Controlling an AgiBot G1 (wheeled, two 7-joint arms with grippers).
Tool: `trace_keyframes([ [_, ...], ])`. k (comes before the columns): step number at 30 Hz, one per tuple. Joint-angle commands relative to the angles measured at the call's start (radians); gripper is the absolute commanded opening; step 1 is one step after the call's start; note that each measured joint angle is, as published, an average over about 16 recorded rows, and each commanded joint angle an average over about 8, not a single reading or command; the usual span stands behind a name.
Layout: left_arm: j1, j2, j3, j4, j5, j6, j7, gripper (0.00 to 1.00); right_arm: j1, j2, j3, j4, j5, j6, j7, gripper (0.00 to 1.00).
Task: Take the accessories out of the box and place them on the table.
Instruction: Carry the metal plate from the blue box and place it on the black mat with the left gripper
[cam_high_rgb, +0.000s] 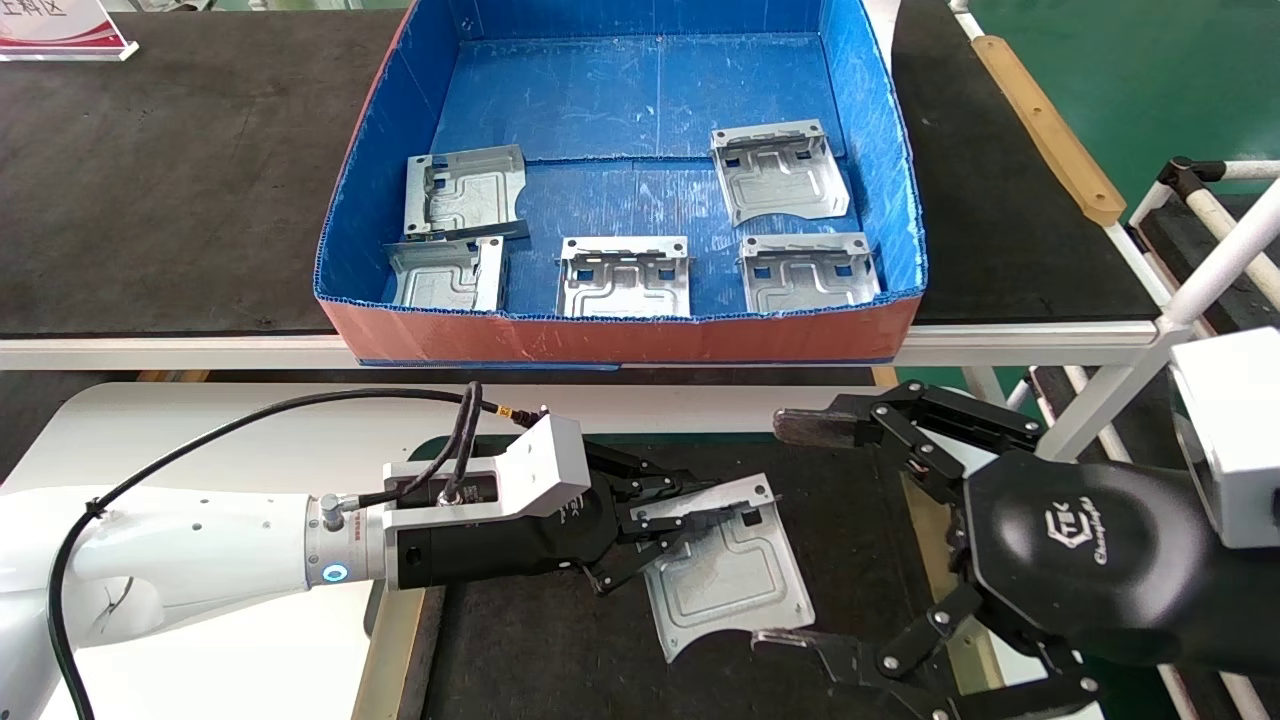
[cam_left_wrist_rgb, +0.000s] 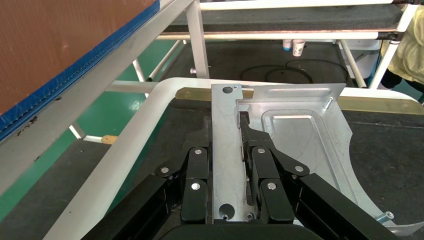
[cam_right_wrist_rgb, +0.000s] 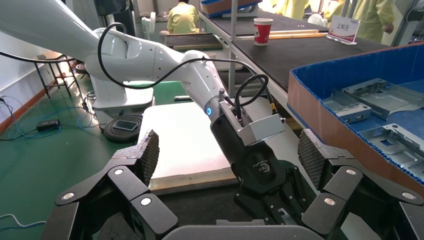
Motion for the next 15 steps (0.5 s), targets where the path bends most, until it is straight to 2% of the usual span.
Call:
trace_keyframes([
  [1,-0.002,-0.002,0.0,0.0,0.0,0.004,-0.002,0.0,0.0,0.0,0.0,0.0,0.0,0.0,0.0,1.0],
  [15,-0.005,-0.005,0.002,-0.001,-0.002,0.018,-0.01,0.0,0.0,0.0,0.0,0.0,0.0,0.0,0.0,1.0],
])
